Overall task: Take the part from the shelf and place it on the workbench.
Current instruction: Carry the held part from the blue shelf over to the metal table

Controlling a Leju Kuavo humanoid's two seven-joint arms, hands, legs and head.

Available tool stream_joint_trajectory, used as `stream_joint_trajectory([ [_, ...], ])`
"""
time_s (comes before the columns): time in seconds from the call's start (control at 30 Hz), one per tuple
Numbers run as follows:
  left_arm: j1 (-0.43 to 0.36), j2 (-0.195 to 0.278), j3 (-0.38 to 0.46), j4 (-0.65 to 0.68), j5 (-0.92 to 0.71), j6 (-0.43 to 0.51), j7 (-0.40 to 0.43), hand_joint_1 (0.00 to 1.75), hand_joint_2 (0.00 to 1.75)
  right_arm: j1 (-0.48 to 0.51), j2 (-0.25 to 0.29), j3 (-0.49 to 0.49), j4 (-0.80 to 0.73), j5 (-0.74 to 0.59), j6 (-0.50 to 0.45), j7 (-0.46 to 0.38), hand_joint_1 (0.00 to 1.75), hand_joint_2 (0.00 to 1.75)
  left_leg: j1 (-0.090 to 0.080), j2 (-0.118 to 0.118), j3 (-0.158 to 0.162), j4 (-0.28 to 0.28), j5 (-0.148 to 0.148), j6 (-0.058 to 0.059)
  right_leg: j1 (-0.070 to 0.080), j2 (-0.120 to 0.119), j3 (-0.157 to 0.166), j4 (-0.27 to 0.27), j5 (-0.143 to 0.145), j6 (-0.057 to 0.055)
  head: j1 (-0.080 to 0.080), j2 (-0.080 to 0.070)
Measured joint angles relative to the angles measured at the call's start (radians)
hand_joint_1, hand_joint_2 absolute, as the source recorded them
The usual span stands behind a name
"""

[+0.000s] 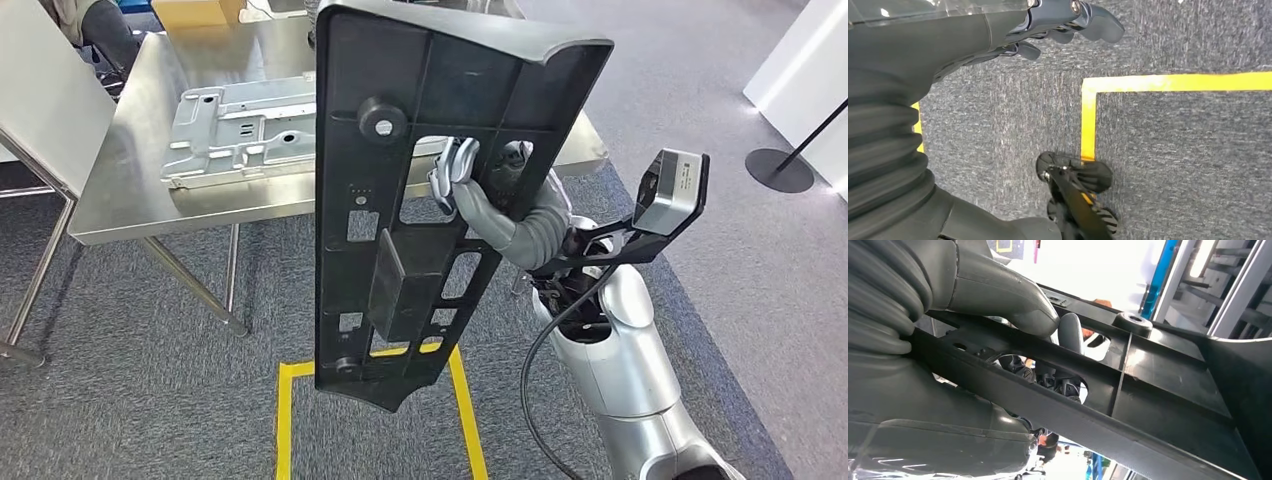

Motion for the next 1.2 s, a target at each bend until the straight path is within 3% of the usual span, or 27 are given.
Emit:
stream_joint_trajectory([
  [0.03,0.002,0.000,0.000,0.000,0.000,-0.001,0.000,0.00,1.75,0.001,-0.001,0.000,0.003,0.000,0.000,0.000,1.75,1.75,0.000,0.000,-0.024,0.021,0.011,0.000,0.001,0.001,0.007,0.000,-0.006,0.000,0.000,0.000],
  [0.07,0.003,-0.001,0.000,0.000,0.000,-0.003,0.000,0.00,1.75,0.001,-0.002,0.000,0.006,0.000,0.000,0.000,1.75,1.75,0.000,0.000,-0.029,0.004,0.041,0.001,0.001,0.002,0.016,0.000,-0.013,0.001,0.000,0.000],
  [0.13,0.004,0.000,0.000,0.000,0.000,-0.007,-0.001,0.00,1.75,0.001,-0.003,-0.001,0.011,0.000,0.000,-0.002,1.75,1.75,-0.001,0.000,0.009,-0.122,0.134,0.010,0.003,0.003,0.038,0.000,-0.030,0.005,0.000,0.000],
  [0.2,0.003,0.001,0.000,0.000,0.000,-0.009,-0.002,0.00,1.75,0.000,-0.005,-0.004,0.017,-0.002,0.001,-0.007,1.75,1.75,-0.006,-0.001,0.053,-0.231,0.184,0.021,0.006,0.005,0.053,0.000,-0.044,0.013,0.000,0.000],
  [0.27,0.002,0.003,0.000,0.001,0.000,-0.012,-0.003,0.00,1.75,0.001,-0.008,-0.013,0.023,-0.007,0.008,-0.013,1.75,1.75,-0.012,-0.001,0.065,-0.254,0.177,0.030,0.007,0.006,0.056,-0.002,-0.051,0.025,0.001,0.000],
  [0.37,0.002,0.004,0.000,0.001,0.000,-0.014,-0.003,0.00,1.75,-0.002,-0.011,-0.031,0.030,-0.017,0.030,-0.016,1.75,1.75,-0.006,-0.002,0.078,-0.268,0.171,0.046,0.007,0.003,0.051,0.018,-0.070,0.041,0.003,0.000],
  [0.4,0.001,0.004,0.000,0.001,0.000,-0.014,-0.003,0.00,1.75,-0.004,-0.012,-0.037,0.032,-0.018,0.035,-0.016,1.75,1.75,-0.003,-0.001,0.084,-0.272,0.169,0.052,0.007,0.002,0.029,0.061,-0.089,0.046,0.004,0.000],
  [0.47,-0.001,0.005,0.000,0.001,0.000,-0.015,-0.003,0.00,1.75,-0.006,-0.012,-0.047,0.036,-0.019,0.040,-0.014,1.75,1.75,-0.004,-0.001,0.092,-0.274,0.160,0.060,0.004,0.002,-0.053,0.200,-0.138,0.052,0.006,0.000],
  [0.5,-0.001,0.005,0.000,0.001,0.000,-0.015,-0.003,0.00,1.75,-0.005,-0.013,-0.050,0.039,-0.019,0.041,-0.013,1.75,1.75,-0.004,-0.001,0.097,-0.273,0.154,0.061,0.003,0.002,-0.097,0.265,-0.152,0.054,0.007,0.000],
  [0.53,-0.001,0.005,0.000,0.001,0.000,-0.015,-0.003,0.00,1.75,-0.004,-0.014,-0.052,0.042,-0.019,0.041,-0.013,1.75,1.75,-0.004,-0.002,0.104,-0.273,0.148,0.061,0.002,0.002,-0.127,0.298,-0.148,0.055,0.007,0.000],
  [0.57,0.000,0.005,0.000,0.001,0.000,-0.015,-0.003,0.00,1.75,-0.004,-0.014,-0.053,0.045,-0.019,0.042,-0.012,1.75,1.75,-0.004,-0.003,0.113,-0.273,0.141,0.061,0.002,0.002,-0.137,0.289,-0.119,0.055,0.007,0.000],
  [0.6,0.001,0.004,0.000,0.001,0.000,-0.015,-0.003,0.00,1.75,-0.004,-0.015,-0.055,0.046,-0.019,0.043,-0.012,1.75,1.75,-0.004,-0.004,0.125,-0.272,0.132,0.059,0.001,0.001,-0.127,0.240,-0.072,0.053,0.007,0.000],
  [0.67,0.000,0.004,0.000,0.001,0.000,-0.016,-0.003,0.00,1.75,-0.006,-0.015,-0.058,0.048,-0.020,0.047,-0.011,1.75,1.75,-0.006,-0.006,0.145,-0.272,0.114,0.052,0.004,-0.001,-0.079,0.099,0.020,0.044,0.007,0.000],
  [0.7,0.000,0.004,0.000,0.001,0.000,-0.016,-0.002,0.00,1.75,-0.007,-0.015,-0.059,0.048,-0.020,0.049,-0.009,1.75,1.75,-0.007,-0.006,0.150,-0.271,0.107,0.047,0.006,-0.002,-0.059,0.047,0.040,0.039,0.007,0.000],
  [0.83,-0.001,0.004,0.004,0.001,0.000,-0.012,0.001,0.00,1.75,-0.007,-0.014,-0.059,0.049,-0.018,0.054,0.003,1.75,1.75,-0.008,-0.002,0.159,-0.274,0.089,0.027,0.008,-0.001,-0.038,0.005,0.028,0.020,0.007,0.000],
  [0.9,-0.003,0.005,0.006,0.001,0.000,-0.010,0.001,0.00,1.75,-0.008,-0.013,-0.058,0.047,-0.020,0.057,0.006,1.75,1.75,-0.007,-0.001,0.142,-0.224,0.061,0.017,0.002,-0.002,-0.021,-0.006,0.021,0.010,0.004,0.000],
  [1.0,0.000,0.005,0.010,0.001,0.000,-0.008,0.000,0.00,1.75,-0.006,-0.012,-0.058,0.047,-0.033,0.069,0.009,1.75,1.75,-0.001,-0.001,0.029,-0.031,-0.002,0.007,0.001,-0.003,0.001,-0.010,0.005,0.003,0.002,0.000],
  [1.03,0.003,0.005,0.011,0.001,0.000,-0.009,0.000,0.00,1.75,-0.003,-0.012,-0.058,0.047,-0.038,0.073,0.010,1.75,1.75,0.000,-0.001,-0.004,0.011,-0.002,0.005,0.001,-0.002,0.009,-0.009,-0.002,0.004,0.002,0.000],
  [1.07,0.005,0.005,0.011,0.001,0.000,-0.010,0.000,0.00,1.75,0.001,-0.012,-0.059,0.047,-0.042,0.077,0.012,1.75,1.75,0.001,-0.001,-0.021,0.015,0.020,0.004,0.001,-0.001,0.019,-0.009,-0.010,0.005,0.002,0.000],
  [1.1,0.007,0.005,0.011,0.001,0.000,-0.010,0.000,0.00,1.75,0.003,-0.012,-0.059,0.047,-0.044,0.080,0.013,1.75,1.75,0.002,-0.001,-0.018,-0.021,0.062,0.003,0.000,0.000,0.031,-0.008,-0.019,0.007,0.002,0.000],
  [1.17,0.008,0.006,0.011,0.001,0.000,-0.011,0.000,0.00,1.75,0.006,-0.012,-0.060,0.047,-0.047,0.085,0.014,1.75,1.75,0.003,-0.001,0.024,-0.151,0.156,0.005,0.001,0.001,0.055,-0.006,-0.039,0.014,0.002,0.000],
  [1.2,0.008,0.006,0.011,0.001,0.000,-0.011,0.000,0.00,1.75,0.005,-0.012,-0.060,0.047,-0.048,0.086,0.015,1.75,1.75,0.002,-0.001,0.045,-0.206,0.179,0.009,0.002,0.002,0.061,-0.005,-0.046,0.020,0.002,0.000],
])
